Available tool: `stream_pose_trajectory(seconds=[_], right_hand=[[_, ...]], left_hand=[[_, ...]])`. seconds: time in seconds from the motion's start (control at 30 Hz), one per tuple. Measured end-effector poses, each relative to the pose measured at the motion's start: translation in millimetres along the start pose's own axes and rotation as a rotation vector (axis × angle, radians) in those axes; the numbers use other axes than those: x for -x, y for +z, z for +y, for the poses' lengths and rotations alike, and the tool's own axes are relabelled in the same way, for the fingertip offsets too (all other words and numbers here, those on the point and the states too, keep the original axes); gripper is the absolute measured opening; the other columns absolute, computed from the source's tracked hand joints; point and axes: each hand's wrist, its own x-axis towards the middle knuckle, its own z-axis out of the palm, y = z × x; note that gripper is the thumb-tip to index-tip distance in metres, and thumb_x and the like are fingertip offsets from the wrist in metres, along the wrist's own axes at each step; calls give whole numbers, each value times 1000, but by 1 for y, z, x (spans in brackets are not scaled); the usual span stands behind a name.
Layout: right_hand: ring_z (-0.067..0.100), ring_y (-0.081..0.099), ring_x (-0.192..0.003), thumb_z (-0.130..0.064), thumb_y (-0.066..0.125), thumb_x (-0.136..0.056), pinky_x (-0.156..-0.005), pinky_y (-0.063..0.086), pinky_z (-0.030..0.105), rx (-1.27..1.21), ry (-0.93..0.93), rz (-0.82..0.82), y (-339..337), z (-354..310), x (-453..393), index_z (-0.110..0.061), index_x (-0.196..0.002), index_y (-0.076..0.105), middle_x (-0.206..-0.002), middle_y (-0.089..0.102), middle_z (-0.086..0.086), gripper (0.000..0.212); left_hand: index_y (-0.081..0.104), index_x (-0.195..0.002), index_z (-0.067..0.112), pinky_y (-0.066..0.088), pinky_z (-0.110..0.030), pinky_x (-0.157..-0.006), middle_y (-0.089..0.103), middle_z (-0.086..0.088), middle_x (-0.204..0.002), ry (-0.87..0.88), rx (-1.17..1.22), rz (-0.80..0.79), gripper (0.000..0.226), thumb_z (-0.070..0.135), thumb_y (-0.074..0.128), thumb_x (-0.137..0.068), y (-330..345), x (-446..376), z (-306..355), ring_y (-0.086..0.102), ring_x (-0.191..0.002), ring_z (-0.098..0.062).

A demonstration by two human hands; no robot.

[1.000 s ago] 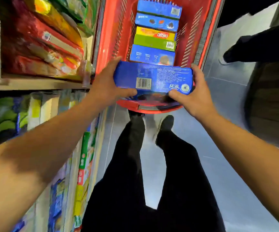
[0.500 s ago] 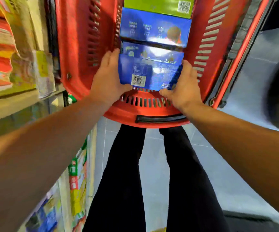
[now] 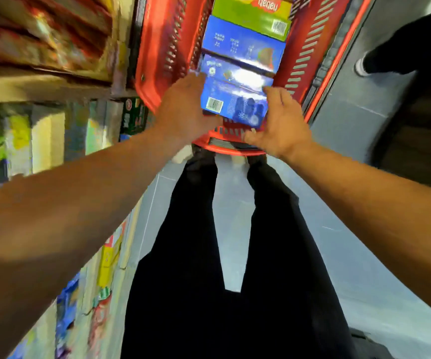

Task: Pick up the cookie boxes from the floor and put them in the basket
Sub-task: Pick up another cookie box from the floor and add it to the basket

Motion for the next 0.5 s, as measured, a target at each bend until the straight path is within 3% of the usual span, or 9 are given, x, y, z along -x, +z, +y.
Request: stream_pose_trajectory(seconds=[0.13,0.27,0.5], right_hand=[[38,38,-133,-57,76,-64,-113,31,44,178,-168,-31,-40,-11,47,-5,-147,33,-146,39,19,107],[41,35,-135,-51,81,-65,-115,28,45,383,-373,-69,-75,-24,101,-4,-147,34,-148,36,24,105],[47,48,-121,-55,78,-56,-103,40,53,659,-860,-186,-72,-57,194,3,-138,45,-137,47,29,105]], left_hand=[[48,-132,11,45,-43,-97,57,-14,-128,-107,42,78,83,56,59,-63,-10,73,36,54,-117,-32],[41,-139,14,36,-32,-103,49,-10,-138,-198,200,212,85,37,76,-66,-19,162,91,44,-125,-25],[27,-148,9,19,-29,-113,30,-10,-154,-659,331,489,94,41,77,-75,7,320,152,28,-141,-26]])
